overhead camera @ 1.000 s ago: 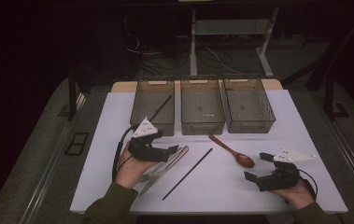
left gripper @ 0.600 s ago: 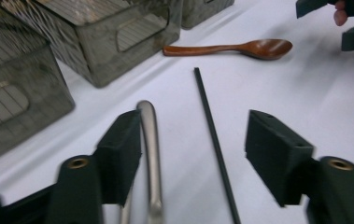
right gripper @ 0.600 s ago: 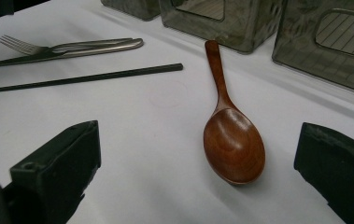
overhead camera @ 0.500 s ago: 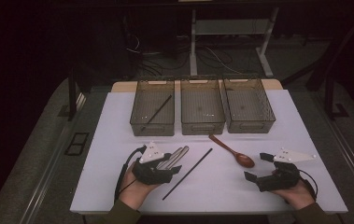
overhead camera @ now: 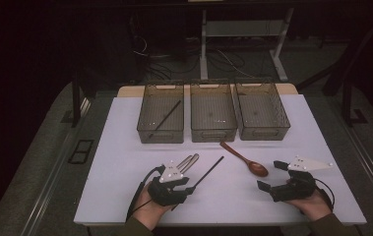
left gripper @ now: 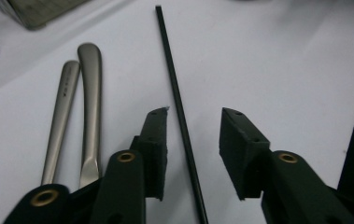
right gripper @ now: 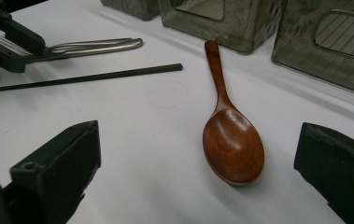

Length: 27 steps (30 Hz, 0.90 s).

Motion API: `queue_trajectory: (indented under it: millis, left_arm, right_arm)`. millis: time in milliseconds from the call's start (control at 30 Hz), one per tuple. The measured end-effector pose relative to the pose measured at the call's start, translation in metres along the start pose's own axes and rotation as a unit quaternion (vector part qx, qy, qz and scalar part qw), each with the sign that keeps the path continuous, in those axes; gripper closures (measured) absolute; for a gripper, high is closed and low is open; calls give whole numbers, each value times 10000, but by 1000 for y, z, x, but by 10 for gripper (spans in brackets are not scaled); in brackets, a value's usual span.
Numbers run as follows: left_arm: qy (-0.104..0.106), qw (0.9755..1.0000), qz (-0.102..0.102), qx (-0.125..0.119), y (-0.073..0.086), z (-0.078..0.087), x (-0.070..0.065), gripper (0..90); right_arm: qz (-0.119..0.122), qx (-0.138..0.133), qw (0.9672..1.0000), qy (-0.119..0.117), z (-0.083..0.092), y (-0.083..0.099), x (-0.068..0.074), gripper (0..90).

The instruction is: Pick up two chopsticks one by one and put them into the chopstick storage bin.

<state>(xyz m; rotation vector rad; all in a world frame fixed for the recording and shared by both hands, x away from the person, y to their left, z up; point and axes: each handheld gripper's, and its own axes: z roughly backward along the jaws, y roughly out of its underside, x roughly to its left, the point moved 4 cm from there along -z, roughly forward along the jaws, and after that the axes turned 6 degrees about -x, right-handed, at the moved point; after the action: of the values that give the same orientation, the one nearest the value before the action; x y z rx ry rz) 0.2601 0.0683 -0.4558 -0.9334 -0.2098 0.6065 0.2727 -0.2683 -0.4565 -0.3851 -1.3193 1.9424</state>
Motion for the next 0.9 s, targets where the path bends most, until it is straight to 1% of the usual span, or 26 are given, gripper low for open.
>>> queue_trajectory:
  millis: [100, 233, 300, 400, 567, 733, 800, 900]
  left_arm:
    - [15, 10000, 34, 74, 3, -3, 2, 654]
    - [34, 9998, 103, 148, 5, -8, 2, 687]
    - [46, 9996, 41, 260, 7, -10, 0, 700]
    - [24, 9994, -2, 333, 9, -13, 0, 713]
    - [26, 9991, 25, 427, 11, -16, 0, 752]
    - [-78, 9992, -1, 397, 12, -16, 1, 805]
    - [-85, 9991, -1, 419, 12, -16, 2, 837]
    - [-90, 9991, 22, 424, 12, -16, 2, 844]
  right_arm:
    - [16, 3, 10000, -8, 0, 0, 1, 9]
    - [4, -9, 10000, 3, 1, 0, 0, 8]
    - [-16, -5, 10000, 4, 1, 0, 1, 8]
    - [-6, -7, 10000, -1, 1, 0, 1, 8]
    - [9, 0, 10000, -1, 1, 0, 1, 8]
    - [4, 3, 10000, 1, 0, 0, 2, 8]
    - [14, -1, 10000, -6, 0, 0, 2, 8]
    - [10, -9, 10000, -1, 0, 0, 2, 8]
